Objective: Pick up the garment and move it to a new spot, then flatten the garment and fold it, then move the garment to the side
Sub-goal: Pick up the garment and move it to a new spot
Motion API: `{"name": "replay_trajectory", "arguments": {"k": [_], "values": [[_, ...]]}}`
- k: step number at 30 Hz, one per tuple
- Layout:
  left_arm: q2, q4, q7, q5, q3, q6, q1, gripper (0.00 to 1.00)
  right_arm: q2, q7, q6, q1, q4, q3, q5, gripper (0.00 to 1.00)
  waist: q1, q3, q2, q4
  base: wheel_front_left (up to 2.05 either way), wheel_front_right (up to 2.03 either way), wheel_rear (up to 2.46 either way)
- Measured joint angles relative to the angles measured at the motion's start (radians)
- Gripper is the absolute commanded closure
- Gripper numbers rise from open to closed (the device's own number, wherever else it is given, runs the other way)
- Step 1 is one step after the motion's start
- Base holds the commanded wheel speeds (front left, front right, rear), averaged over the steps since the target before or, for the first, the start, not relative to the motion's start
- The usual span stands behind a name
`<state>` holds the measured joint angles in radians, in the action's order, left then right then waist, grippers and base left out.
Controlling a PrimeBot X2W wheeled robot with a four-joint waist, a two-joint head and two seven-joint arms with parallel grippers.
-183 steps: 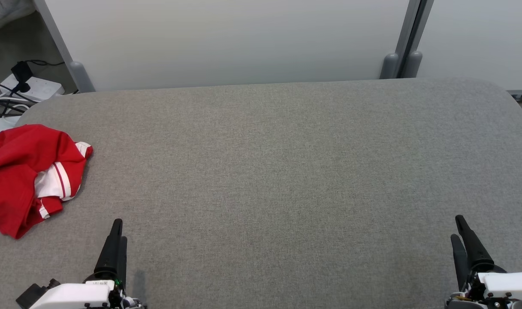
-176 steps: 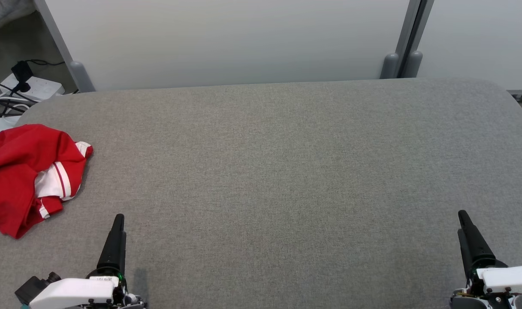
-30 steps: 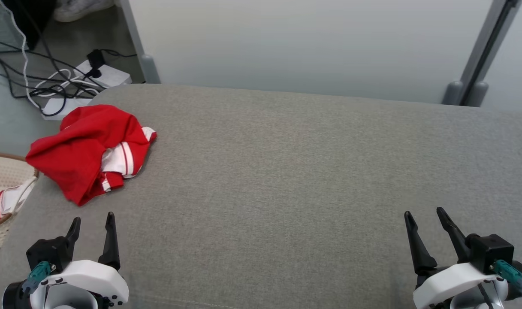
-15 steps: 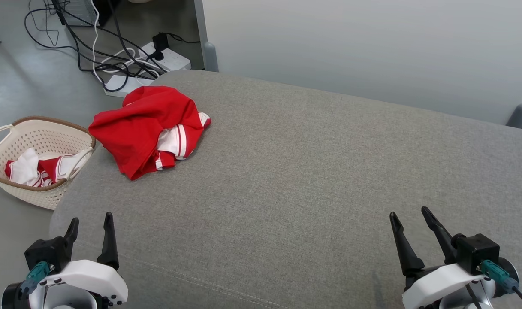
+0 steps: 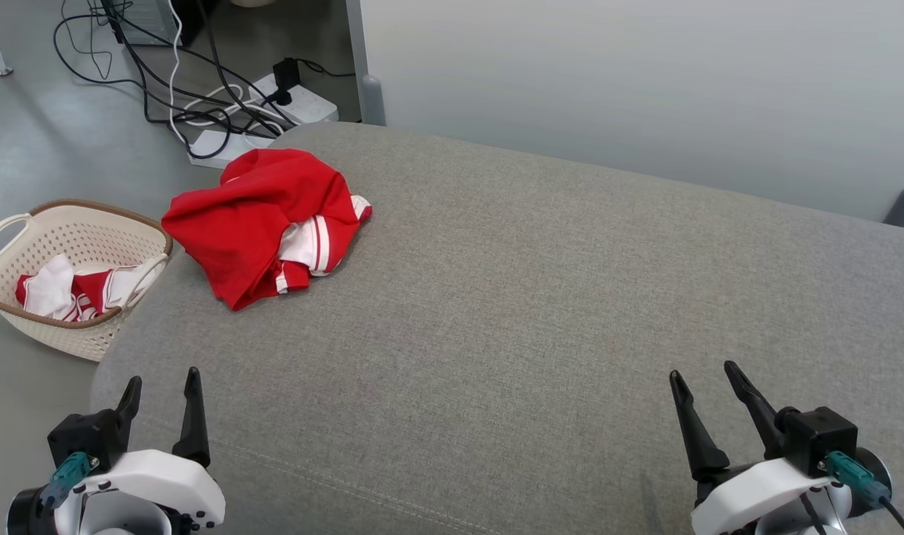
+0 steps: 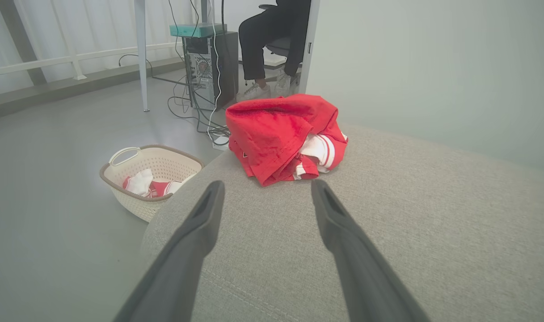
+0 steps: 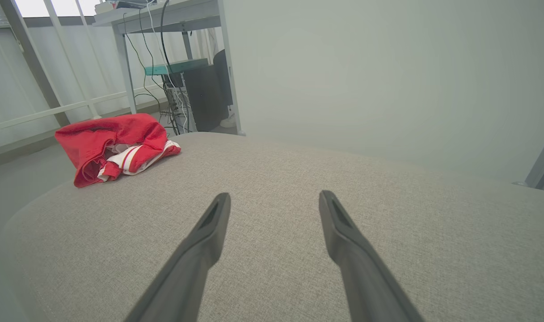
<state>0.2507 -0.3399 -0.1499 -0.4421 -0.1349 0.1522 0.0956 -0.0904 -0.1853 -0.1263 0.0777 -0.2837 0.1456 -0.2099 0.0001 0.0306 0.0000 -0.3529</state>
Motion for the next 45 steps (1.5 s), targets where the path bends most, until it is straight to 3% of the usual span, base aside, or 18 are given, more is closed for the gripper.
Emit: {"name": "replay_trajectory", "arguments": {"k": [13, 23, 25, 33, 45], "values": [[0.016, -0.016, 0.036, -0.002, -0.030, -0.007, 0.080, 0.00, -0.002, 0.000, 0.000, 0.017, -0.013, 0.008, 0.000, 0.00, 0.0000, -0.012, 0.0000, 0.014, 0.00, 0.00, 0.00], [0.089, -0.077, 0.270, -0.040, -0.048, -0.075, 0.379, 0.00, -0.007, 0.000, 0.000, 0.029, -0.003, 0.037, 0.000, 0.00, 0.0000, -0.043, 0.0000, 0.028, 0.00, 0.00, 0.00], [0.105, -0.145, 0.361, -0.071, -0.043, -0.102, 0.495, 0.00, -0.009, 0.001, 0.000, 0.058, 0.012, 0.057, 0.000, 0.00, -0.0001, -0.065, 0.0000, 0.045, 0.00, 0.00, 0.00], [0.159, -0.376, 0.500, -0.126, -0.013, -0.151, 0.700, 0.00, -0.033, 0.011, 0.000, 0.116, 0.041, 0.085, 0.008, 0.00, -0.0001, -0.154, 0.0000, 0.108, 0.00, 0.00, 0.00], [0.209, -0.601, 0.614, -0.195, 0.028, -0.179, 0.797, 0.00, -0.069, 0.039, 0.000, 0.195, 0.097, 0.110, 0.026, 0.00, -0.0001, -0.323, 0.0000, 0.192, 0.00, 0.00, 0.00]]}}
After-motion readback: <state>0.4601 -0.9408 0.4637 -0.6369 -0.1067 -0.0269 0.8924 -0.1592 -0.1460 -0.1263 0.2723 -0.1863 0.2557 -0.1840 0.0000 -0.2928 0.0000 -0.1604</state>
